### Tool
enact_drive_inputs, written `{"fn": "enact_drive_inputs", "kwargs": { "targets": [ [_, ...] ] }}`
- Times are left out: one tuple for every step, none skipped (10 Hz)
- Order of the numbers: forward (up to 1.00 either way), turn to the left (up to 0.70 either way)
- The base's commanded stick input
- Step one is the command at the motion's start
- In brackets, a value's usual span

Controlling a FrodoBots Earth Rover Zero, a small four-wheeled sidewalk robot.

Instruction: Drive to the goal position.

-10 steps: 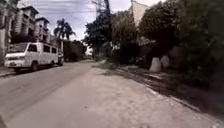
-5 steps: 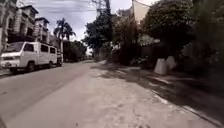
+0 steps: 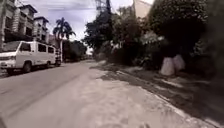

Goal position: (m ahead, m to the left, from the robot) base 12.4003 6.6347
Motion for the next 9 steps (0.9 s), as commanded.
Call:
{"fn": "enact_drive_inputs", "kwargs": {
  "targets": [
    [0.70, 0.00],
    [0.70, 0.00],
    [0.70, 0.00],
    [0.70, 0.00],
    [0.70, 0.00],
    [0.70, 0.00],
    [0.70, 0.00],
    [0.70, 0.00],
    [0.70, 0.00]
  ]
}}
